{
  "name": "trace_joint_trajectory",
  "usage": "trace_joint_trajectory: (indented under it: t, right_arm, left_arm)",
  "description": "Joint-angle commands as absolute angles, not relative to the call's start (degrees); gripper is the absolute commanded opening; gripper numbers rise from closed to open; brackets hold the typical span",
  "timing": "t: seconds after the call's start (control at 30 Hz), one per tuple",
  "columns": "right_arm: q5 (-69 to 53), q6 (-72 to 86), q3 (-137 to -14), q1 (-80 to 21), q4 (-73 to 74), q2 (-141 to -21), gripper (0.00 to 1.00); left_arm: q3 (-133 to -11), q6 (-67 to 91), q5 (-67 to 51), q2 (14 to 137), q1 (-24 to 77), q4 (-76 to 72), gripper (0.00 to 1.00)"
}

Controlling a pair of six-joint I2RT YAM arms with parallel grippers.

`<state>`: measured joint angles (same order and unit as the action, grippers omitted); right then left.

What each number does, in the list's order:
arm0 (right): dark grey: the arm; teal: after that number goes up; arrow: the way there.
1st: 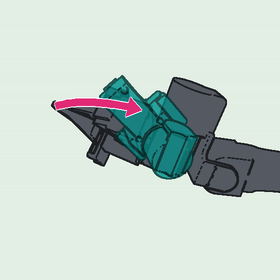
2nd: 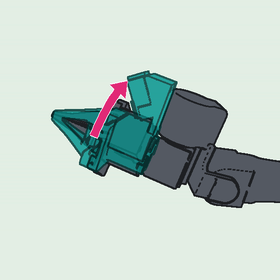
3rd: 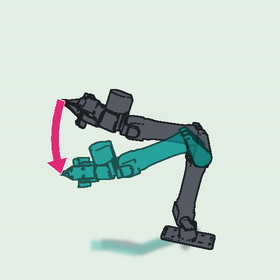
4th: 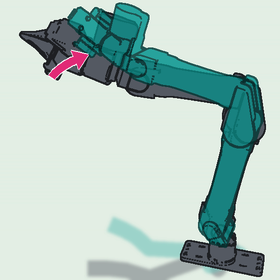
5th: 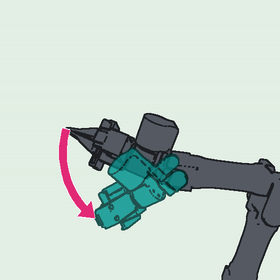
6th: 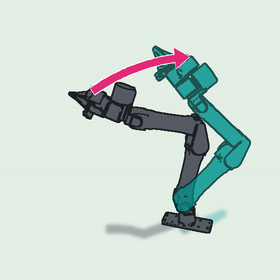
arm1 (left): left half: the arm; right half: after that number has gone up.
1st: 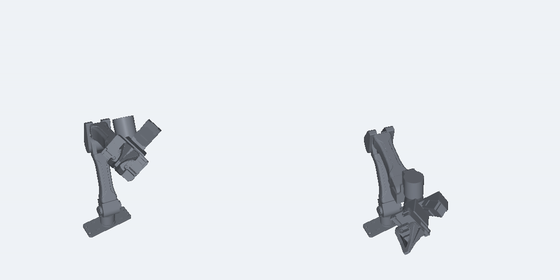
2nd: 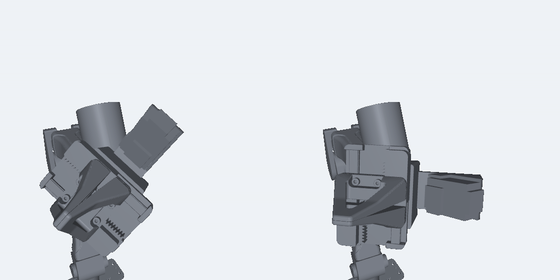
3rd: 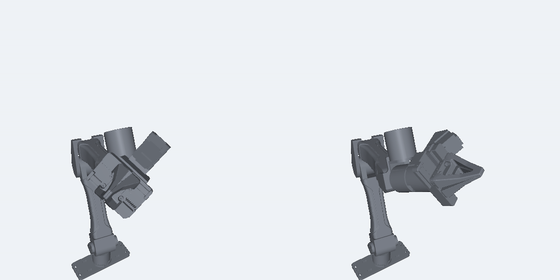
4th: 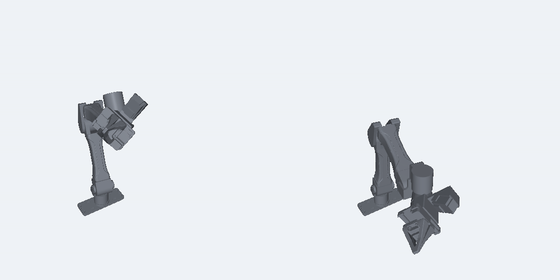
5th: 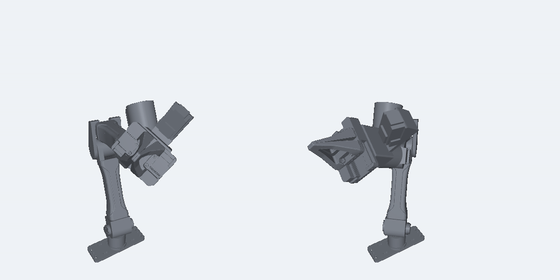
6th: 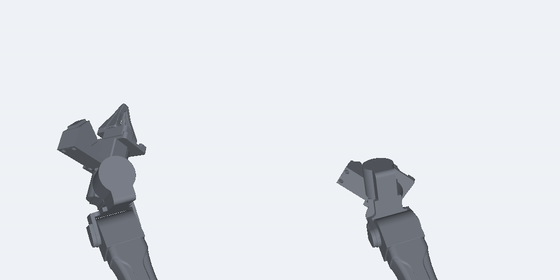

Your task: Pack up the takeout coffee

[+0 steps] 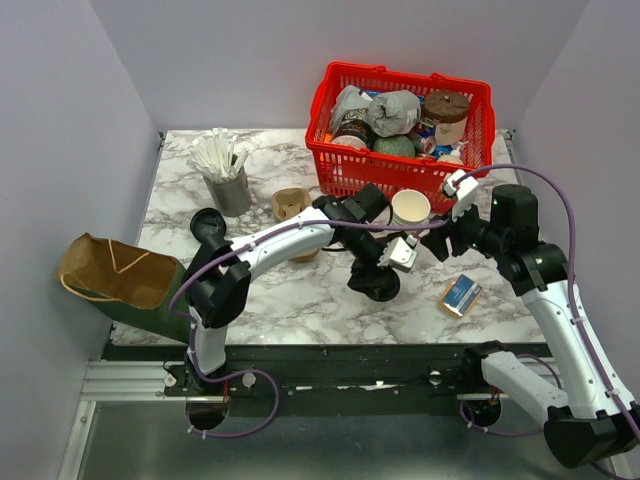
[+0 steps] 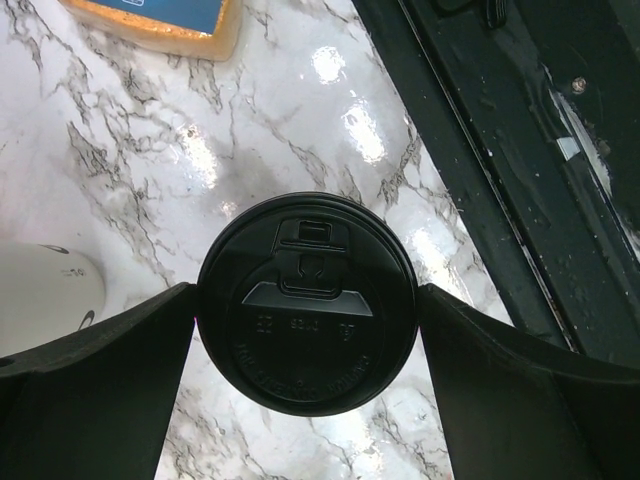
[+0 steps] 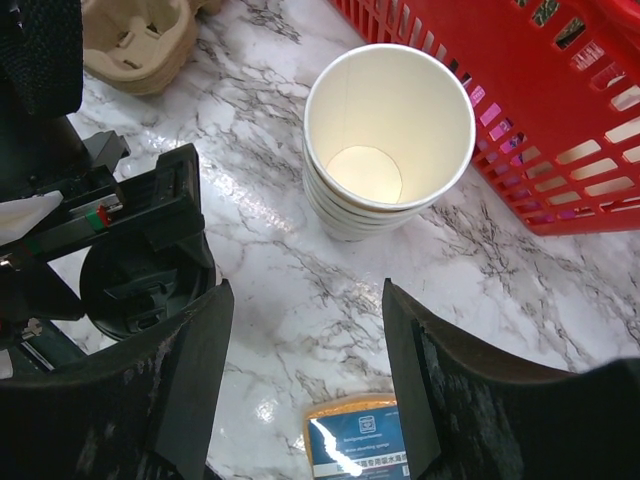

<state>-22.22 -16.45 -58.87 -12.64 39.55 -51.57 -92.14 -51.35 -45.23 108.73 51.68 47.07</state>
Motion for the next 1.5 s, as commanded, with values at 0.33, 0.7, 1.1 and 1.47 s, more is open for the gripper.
trace_joint_trajectory:
  t: [0.33, 0.7, 1.1, 1.47]
  right_arm:
    - [-30.41, -2.65, -58.36, -12.04, 45.26, -52.47, 0.73]
    - [-33.57, 1.85, -56.78, -11.60, 43.16, -54.05, 0.75]
    - [-37.18, 3.95, -52.65, -11.43, 41.57, -55.36, 0.75]
    - [-43.94, 7.73, -44.40, -11.34, 34.38, -59.76, 0.75]
  left_arm:
    - [-88.87, -49.48, -47.72, 104.51, 52.21, 44.30, 0.99]
    - [-83.94, -45.71, -47.02, 102.74, 52.21, 36.04, 0.99]
    - [-86.04, -42.19, -47.72, 99.07, 51.77, 36.82, 0.99]
    - [-62.69, 4.50, -47.38, 85.00, 40.63, 2.78, 0.99]
